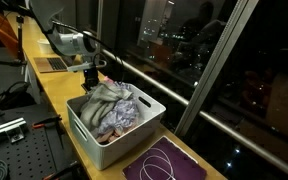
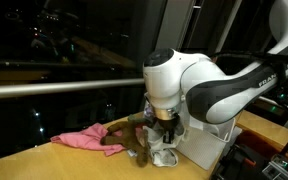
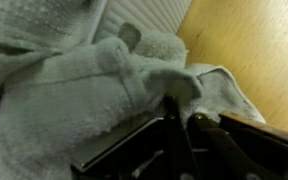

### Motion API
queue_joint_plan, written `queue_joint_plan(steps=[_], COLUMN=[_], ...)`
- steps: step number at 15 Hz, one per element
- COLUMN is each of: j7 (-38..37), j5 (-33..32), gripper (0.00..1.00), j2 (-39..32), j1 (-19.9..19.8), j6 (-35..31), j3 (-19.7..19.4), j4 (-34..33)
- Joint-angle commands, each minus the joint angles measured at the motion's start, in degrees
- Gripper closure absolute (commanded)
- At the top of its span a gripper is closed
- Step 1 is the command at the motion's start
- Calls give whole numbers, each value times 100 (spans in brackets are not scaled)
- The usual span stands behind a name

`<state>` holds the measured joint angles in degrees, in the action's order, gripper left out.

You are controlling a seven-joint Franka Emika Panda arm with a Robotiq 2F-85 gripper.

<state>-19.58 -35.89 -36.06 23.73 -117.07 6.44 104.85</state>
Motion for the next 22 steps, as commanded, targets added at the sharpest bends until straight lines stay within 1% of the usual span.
queue_joint_plan(steps=[1,4,7,11,16,19,22], j7=[-44,-158,-208,20,176,215,188], j5=[-43,14,49,123,134,167,180], gripper=[100,99,99,99,99,99,99], j2=[1097,1939,2851,3999,4758,4991,5056], j1=[-101,-356,-703,-1243,-1788,-2016,-2133], j6=[-62,-204,-224,-183,-258,-388,-502], j3=[-65,-67,-72,-92,-155,-209,-210], j4=[728,1165,1611,2141,2547,2749,2887])
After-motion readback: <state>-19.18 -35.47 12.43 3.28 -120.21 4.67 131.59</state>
